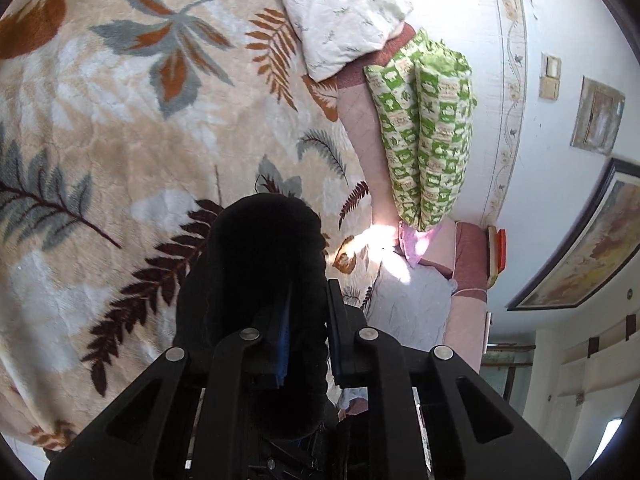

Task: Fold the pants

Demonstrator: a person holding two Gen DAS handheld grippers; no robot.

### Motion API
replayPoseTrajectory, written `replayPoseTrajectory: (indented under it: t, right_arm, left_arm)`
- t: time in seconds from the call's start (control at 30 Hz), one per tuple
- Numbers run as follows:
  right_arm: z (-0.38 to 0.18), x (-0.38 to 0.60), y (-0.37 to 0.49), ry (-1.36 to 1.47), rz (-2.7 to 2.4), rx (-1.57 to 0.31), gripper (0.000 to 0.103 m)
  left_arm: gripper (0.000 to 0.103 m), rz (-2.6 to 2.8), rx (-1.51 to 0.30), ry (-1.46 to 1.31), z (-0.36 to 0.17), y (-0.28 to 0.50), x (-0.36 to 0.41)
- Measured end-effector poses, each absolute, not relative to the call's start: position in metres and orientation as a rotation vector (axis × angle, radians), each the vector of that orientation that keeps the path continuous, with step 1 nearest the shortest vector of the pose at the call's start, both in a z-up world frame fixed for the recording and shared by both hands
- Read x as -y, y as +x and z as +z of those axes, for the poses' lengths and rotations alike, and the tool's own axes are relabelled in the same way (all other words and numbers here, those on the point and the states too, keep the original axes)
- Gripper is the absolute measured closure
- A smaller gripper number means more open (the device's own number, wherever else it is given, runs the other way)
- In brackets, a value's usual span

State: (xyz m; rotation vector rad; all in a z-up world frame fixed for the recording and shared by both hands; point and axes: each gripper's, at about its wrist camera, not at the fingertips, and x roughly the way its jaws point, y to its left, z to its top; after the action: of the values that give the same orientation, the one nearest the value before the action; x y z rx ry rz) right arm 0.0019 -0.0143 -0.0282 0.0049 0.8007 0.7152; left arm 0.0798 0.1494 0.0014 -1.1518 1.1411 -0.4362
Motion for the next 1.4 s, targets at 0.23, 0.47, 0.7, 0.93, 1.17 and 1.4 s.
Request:
replayPoseTrajectory:
  t: [0.23,0.47,0.7,0.93,1.17,1.4]
  right_arm:
    - [-0.007,0.069,-0.013,0.108,0.692,-0.752,0.084]
    - [-0.02,0.157,-0.011,0.266,0.608,-0.771,0.082]
    - [-0.058,0.242,-0.015,0.407,0.519,-0.819,0.08]
    - [-0.095,0.296,-0.014,0.542,0.491,-0.879,0.079]
    - [-0.098,0.315,-0.019,0.614,0.538,-0.88,0.063]
    - [-0.085,0.34,-0.044,0.624,0.503,-0.862,0.048]
  left_arm:
    - [0.09,-0.495,-1.214,-1.004,0.016,0.085,-0.054]
    - [0.09,-0.501,-1.356,-0.851,-0.01,0.093,0.053]
    - [0.09,-0.451,-1.459,-0.691,-0.04,0.101,0.122]
    - [0.08,-0.39,-1.518,-0.577,-0.048,0.102,0.146]
    - [0.055,-0.372,-1.567,-0.486,-0.023,0.092,0.151]
    - [0.055,-0.504,-1.471,-0.602,0.026,0.061,0.116]
